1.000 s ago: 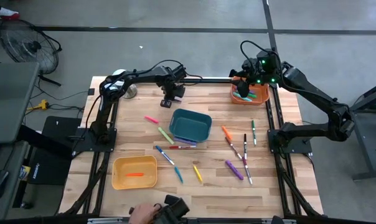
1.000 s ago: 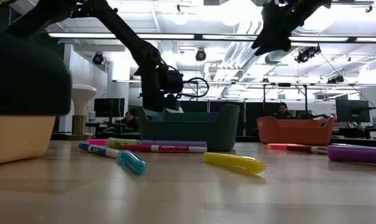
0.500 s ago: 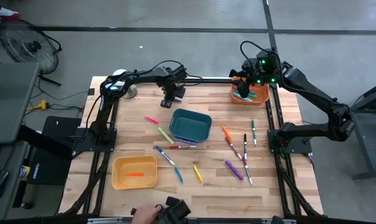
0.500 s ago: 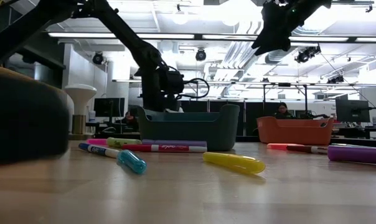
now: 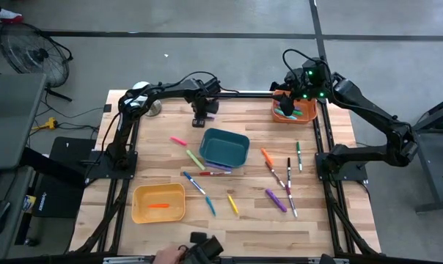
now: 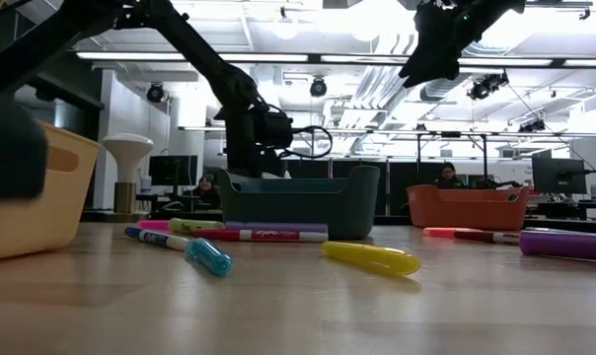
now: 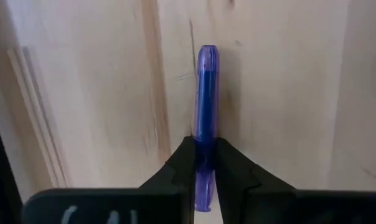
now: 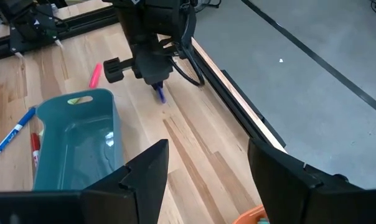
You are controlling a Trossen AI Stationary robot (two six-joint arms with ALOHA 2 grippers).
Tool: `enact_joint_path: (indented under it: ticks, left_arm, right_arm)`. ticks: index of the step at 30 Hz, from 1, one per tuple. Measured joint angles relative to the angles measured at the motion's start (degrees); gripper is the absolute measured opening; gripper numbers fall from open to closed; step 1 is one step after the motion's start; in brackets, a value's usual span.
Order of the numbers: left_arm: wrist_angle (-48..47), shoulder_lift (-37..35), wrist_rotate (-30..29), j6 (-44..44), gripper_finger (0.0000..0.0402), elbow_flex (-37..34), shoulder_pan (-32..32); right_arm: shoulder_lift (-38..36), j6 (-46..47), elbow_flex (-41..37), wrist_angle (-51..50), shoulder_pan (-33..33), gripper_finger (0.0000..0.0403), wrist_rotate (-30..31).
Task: Pick & Place Markers
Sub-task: Put the violet pen into the yellow bin
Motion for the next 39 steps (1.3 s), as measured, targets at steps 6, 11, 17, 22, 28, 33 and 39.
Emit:
enact_joint_path:
  ticks: [6,11,17,22,28,33,39]
  left_arm:
    - [-3.9,-0.5,0.8,-3.6,0.0028,2.6,0.2]
    - [-10.2,-0.6,0.6,-4.1,0.0028,8.1,0.1]
    - [-18.1,-0.7,-0.2,-4.1,0.0028,14.7,0.5]
    - [-27.2,-0.8,0.0,-4.2,0.0028,19.9,0.6]
    - [-33.1,-2.6,3.0,-8.4,0.0028,22.5,0.5]
    - [-35.1,-5.7,4.3,-12.4,0.0028,22.5,-1.4]
    - [-38.8,-9.2,4.2,-16.2,0.0028,22.7,-6.0]
  right_arm:
    - [-0.1,-1.1,0.0,-0.1,0.0,0.0208,-0.1]
    - [-0.1,-2.9,0.0,-0.1,0.0,0.0208,-0.2]
    - [-0.1,-4.1,0.0,-0.1,0.0,0.0208,-0.2]
    - [-0.1,-4.1,0.0,-0.2,0.0,0.0208,-0.1]
    - [-0.1,-4.3,0.0,-0.2,-1.0,0.0208,-0.1]
    - [-0.1,-4.4,0.0,-0.2,-4.5,0.0208,-0.1]
    - [-0.1,-5.7,0.0,-0.2,-8.6,0.0208,-1.7]
